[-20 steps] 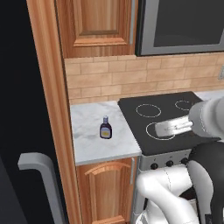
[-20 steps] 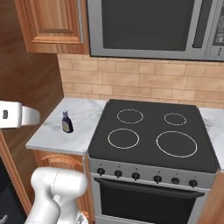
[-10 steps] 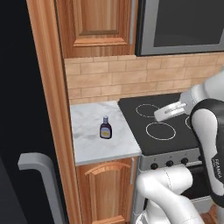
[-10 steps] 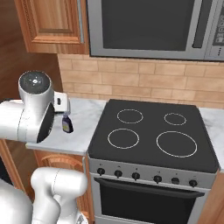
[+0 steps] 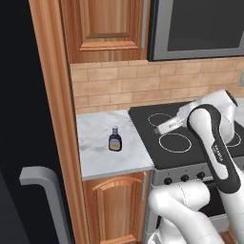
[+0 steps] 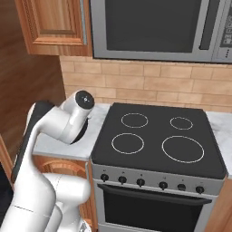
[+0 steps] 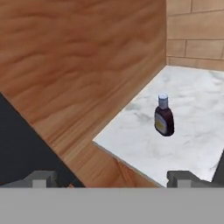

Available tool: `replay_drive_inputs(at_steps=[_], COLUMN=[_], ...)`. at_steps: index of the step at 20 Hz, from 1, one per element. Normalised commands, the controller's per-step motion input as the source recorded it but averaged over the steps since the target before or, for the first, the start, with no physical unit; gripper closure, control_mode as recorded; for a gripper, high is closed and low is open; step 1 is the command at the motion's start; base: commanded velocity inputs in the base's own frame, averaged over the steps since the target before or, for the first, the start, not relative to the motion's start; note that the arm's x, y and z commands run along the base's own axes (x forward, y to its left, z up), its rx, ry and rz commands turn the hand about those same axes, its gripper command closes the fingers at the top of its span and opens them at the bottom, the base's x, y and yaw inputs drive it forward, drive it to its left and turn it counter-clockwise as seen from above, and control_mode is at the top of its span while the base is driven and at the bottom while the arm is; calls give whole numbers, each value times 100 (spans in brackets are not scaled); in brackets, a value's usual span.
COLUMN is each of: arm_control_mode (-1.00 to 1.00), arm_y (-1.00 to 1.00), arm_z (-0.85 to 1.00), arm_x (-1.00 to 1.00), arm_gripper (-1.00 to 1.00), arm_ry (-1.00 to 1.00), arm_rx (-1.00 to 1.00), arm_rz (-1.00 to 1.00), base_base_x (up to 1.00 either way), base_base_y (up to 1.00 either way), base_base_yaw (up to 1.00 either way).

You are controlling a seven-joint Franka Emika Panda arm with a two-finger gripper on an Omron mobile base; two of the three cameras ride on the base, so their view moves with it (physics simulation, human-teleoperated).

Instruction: Place the ketchup and condiment bottle from the counter to the top shelf of the fridge. If the existing items in the fridge are on the top shelf, move them to other shelves.

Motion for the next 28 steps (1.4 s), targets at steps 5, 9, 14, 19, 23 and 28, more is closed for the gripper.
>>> replay_drive_inputs(at_steps=[5, 9, 14, 19, 23, 28], arm_control_mode=[-100, -100, -100, -100, -100, -100], arm_y=[0, 12, 20, 24, 28, 28], arm_z=[-45, -41, -28, -38, -51, -36], arm_x=[100, 95, 79, 45, 55, 51], arm_gripper=[-100, -100, -100, -100, -100, -100], arm_ry=[0, 0, -3, -9, -18, -20], arm_rx=[2, 3, 10, 2, 0, 0], arm_rz=[28, 28, 21, 9, 3, 0], base_base_x=[0, 0, 0, 0, 0, 0], base_base_y=[0, 0, 0, 0, 0, 0], base_base_yaw=[0, 0, 0, 0, 0, 0])
